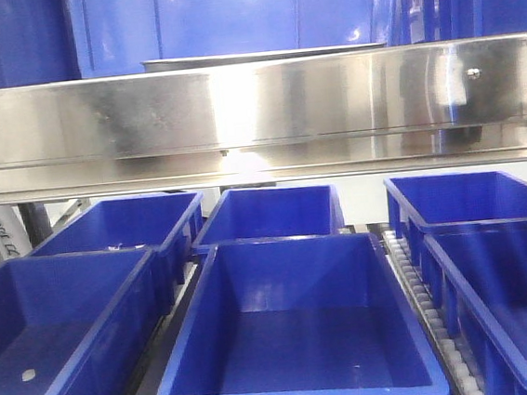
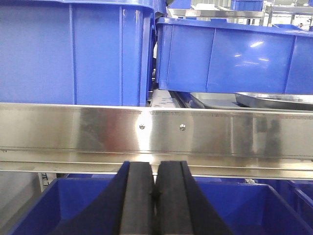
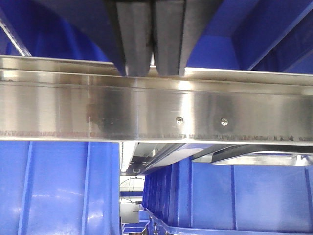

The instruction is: Stack silver trays without gaps

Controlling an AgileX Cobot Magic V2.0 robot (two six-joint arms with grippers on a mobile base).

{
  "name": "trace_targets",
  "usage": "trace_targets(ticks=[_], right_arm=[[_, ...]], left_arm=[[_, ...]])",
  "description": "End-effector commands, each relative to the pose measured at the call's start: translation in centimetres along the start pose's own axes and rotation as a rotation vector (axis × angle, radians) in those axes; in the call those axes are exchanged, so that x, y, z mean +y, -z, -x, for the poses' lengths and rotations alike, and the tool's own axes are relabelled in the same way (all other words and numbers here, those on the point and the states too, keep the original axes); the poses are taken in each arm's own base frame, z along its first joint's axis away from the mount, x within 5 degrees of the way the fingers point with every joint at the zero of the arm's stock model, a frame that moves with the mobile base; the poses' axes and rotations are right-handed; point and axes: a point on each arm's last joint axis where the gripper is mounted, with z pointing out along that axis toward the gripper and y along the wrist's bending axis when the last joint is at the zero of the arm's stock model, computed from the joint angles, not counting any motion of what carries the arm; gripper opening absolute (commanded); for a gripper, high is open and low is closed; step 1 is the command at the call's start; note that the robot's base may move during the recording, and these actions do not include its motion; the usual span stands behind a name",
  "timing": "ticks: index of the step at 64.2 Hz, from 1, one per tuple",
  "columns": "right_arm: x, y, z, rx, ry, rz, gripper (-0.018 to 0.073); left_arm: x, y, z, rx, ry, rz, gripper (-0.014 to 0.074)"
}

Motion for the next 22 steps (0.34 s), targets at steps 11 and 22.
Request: trace_targets(ticks=[11,22], right_arm=[[0.00,0.04,0.15,-0.017,0.012,0.001,-0.0078],[0.00,0.04,0.15,-0.017,0.012,0.001,-0.0078]], left_arm=[[0.12,0.05,0.16,-0.015,0.004,0.021,-0.0010],[0.22,0.06,0.16,-0.015,0.003,0.039,-0.0010]])
